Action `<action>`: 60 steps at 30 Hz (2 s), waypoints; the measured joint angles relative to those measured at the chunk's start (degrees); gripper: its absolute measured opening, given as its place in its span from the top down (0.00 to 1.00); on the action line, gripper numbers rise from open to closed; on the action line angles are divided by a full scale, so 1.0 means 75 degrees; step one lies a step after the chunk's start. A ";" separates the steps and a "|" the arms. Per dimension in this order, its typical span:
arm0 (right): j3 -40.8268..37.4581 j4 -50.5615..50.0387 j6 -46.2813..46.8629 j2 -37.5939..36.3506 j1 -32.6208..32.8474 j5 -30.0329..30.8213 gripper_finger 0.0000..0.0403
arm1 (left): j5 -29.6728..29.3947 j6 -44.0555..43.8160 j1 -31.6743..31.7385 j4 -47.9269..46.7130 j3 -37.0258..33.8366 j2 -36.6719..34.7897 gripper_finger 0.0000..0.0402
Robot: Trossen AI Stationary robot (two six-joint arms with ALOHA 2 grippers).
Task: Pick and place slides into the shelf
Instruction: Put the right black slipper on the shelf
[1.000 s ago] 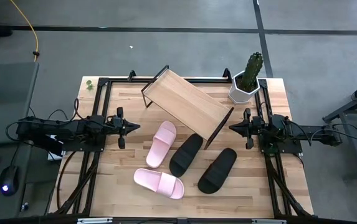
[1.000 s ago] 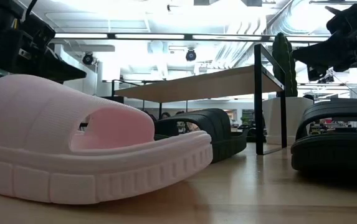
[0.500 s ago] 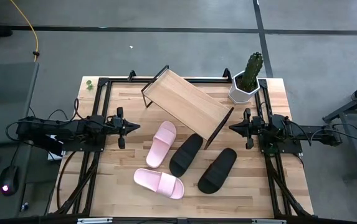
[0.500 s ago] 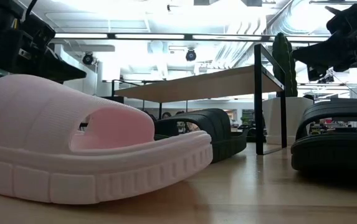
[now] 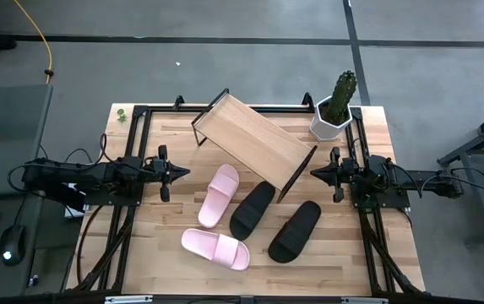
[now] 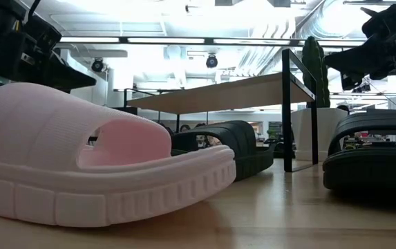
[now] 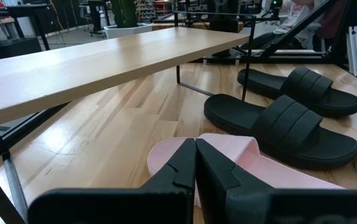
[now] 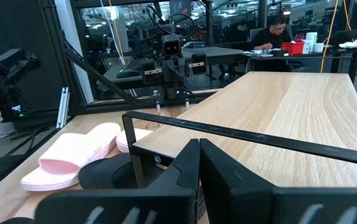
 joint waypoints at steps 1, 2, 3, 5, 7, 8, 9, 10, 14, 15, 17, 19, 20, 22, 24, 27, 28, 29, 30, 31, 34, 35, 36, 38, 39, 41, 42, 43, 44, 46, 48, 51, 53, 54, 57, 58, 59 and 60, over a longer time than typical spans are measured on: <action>-0.0001 0.0001 -0.0010 0.0002 -0.0001 0.0000 1.00 | 0.0000 0.0000 -0.0001 0.0002 0.0001 0.0000 1.00; 0.0000 0.0001 -0.0018 0.0001 0.0000 0.0000 1.00 | 0.0000 -0.0001 0.0000 0.0002 0.0000 0.0000 1.00; -0.0001 0.0001 -0.0018 0.0000 0.0002 0.0000 1.00 | 0.0000 -0.0001 0.0002 0.0003 0.0000 0.0000 1.00; -0.0002 0.0000 -0.0002 0.0003 0.0000 0.0000 1.00 | 0.0000 -0.0003 -0.0001 0.0035 -0.0002 0.0000 1.00; 0.0000 0.0001 -0.0009 0.0003 0.0000 0.0000 1.00 | 0.0000 -0.0003 0.0001 0.0043 0.0001 0.0000 1.00; 0.0001 0.0001 -0.0010 0.0000 0.0000 0.0000 1.00 | 0.0000 -0.0001 -0.0001 0.0040 0.0001 0.0000 1.00; 0.0000 0.0003 -0.0010 0.0002 0.0001 0.0000 1.00 | 0.0000 -0.0003 -0.0001 0.0039 0.0001 0.0000 1.00; 0.0001 0.0003 -0.0010 0.0000 0.0002 0.0000 1.00 | 0.0000 -0.0003 0.0002 0.0028 0.0001 0.0000 1.00; -0.0001 0.0003 0.0144 0.0003 0.0001 0.0000 1.00 | 0.0000 -0.0001 -0.0001 0.0004 -0.0001 0.0000 1.00; 0.0001 0.0003 0.0204 0.0002 0.0001 0.0000 1.00 | 0.0000 0.0000 -0.0001 0.0002 0.0001 0.0000 1.00; 0.0001 0.0008 0.0347 0.0002 0.0001 0.0000 1.00 | 0.0000 -0.0001 0.0002 0.0005 0.0000 0.0000 1.00; 0.0001 0.0006 0.0457 0.0002 -0.0001 0.0000 1.00 | 0.0000 0.0000 -0.0001 0.0039 0.0001 0.0000 1.00; -0.0002 0.0006 0.0468 0.0003 0.0000 0.0000 1.00 | 0.0000 0.0000 0.0001 0.0041 0.0001 -0.0001 1.00; -0.0001 0.0006 0.0473 0.0003 0.0001 0.0000 1.00 | 0.0000 0.0000 -0.0001 0.0023 0.0001 0.0000 1.00; 0.0000 0.0003 0.0567 0.0003 0.0002 -0.0003 1.00 | 0.0000 -0.0002 0.0002 0.0028 0.0001 0.0000 1.00; -0.0001 0.0003 0.0648 0.0001 0.0000 -0.0003 1.00 | 0.0000 -0.0123 0.0001 0.0036 -0.0001 0.0000 1.00; 0.0001 0.0003 0.0648 0.0001 0.0002 -0.0002 1.00 | 0.0000 -0.0267 -0.0001 0.0031 -0.0002 0.0000 1.00; 0.0000 0.0003 0.0648 0.0002 0.0002 0.0000 1.00 | 0.0000 -0.0456 -0.0001 0.0031 0.0001 0.0000 1.00; -0.0002 0.0003 0.0648 0.0000 0.0002 0.0000 1.00 | 0.0000 -0.0668 0.0001 0.0037 -0.0001 0.0000 1.00; -0.0002 0.0003 0.0663 0.0002 0.0002 -0.0002 1.00 | 0.0000 -0.0875 -0.0001 0.0042 -0.0001 0.0000 1.00; 0.0000 0.0013 0.0906 0.0002 0.0001 -0.0002 1.00 | 0.0000 -0.1072 -0.0001 0.0106 0.0000 -0.0001 1.00; 0.0001 0.0015 0.1046 0.0002 0.0001 -0.0011 1.00 | 0.0000 -0.1067 0.0001 0.0107 0.0001 -0.0003 1.00; -0.0002 0.0010 0.1161 0.0002 0.0001 -0.0025 1.00 | 0.0000 -0.1071 0.0002 0.0104 0.0001 -0.0003 1.00; 0.0001 0.0006 0.1168 0.0002 -0.0001 -0.0035 1.00 | 0.0000 -0.1188 0.0000 0.0104 0.0001 -0.0003 1.00; -0.0001 0.0004 0.1068 0.0003 -0.0001 -0.0035 1.00 | 0.0000 -0.1237 0.0001 0.0104 -0.0001 -0.0003 1.00; 0.0001 0.0003 0.0867 0.0000 0.0001 -0.0011 1.00 | 0.0000 -0.1232 0.0001 0.0104 0.0000 -0.0003 1.00; 0.0000 0.0003 0.0815 0.0000 0.0002 0.0039 1.00 | -0.0001 -0.1214 0.0000 0.0104 0.0001 -0.0003 1.00; 0.0000 0.0003 0.0782 0.0001 0.0000 0.0077 1.00 | -0.0007 -0.1212 -0.0001 0.0104 0.0001 -0.0003 1.00; 0.0000 0.0005 0.0723 0.0003 -0.0001 0.0096 1.00 | -0.0022 -0.1212 -0.0001 0.0104 -0.0001 -0.0003 1.00; -0.0002 0.0003 0.0600 0.0003 -0.0001 0.0093 1.00 | -0.0050 -0.1209 0.0001 0.0104 0.0001 -0.0003 1.00; -0.0002 0.0003 0.0605 0.0003 -0.0001 0.0102 1.00 | -0.0058 -0.1198 0.0001 0.0104 0.0001 -0.0003 1.00; 0.0000 0.0003 0.0332 0.0002 -0.0001 0.0130 1.00 | -0.0184 -0.1205 0.0002 0.0119 0.0001 -0.0003 1.00; 0.0000 0.0006 0.0147 0.0002 -0.0001 0.0136 1.00 | -0.0224 -0.1291 0.0002 0.0170 0.0001 -0.0003 1.00; 0.0000 0.0008 0.0124 0.0003 -0.0001 0.0138 1.00 | -0.0197 -0.1359 0.0002 0.0232 0.0000 -0.0001 1.00; 0.0001 0.0058 0.0293 0.0003 -0.0001 0.0111 1.00 | 0.0073 -0.1373 0.0002 0.0514 0.0001 -0.0003 1.00; 0.0007 0.0053 0.0371 0.0000 -0.0001 0.0091 1.00 | 0.0128 -0.1375 0.0002 0.0566 0.0001 -0.0003 1.00; 0.0016 0.0036 0.0434 0.0000 -0.0001 0.0080 1.00 | 0.0140 -0.1376 0.0002 0.0588 0.0001 -0.0003 1.00; 0.0029 0.0019 0.0445 0.0000 -0.0001 0.0072 1.00 | 0.0140 -0.1385 0.0001 0.0591 0.0001 -0.0003 1.00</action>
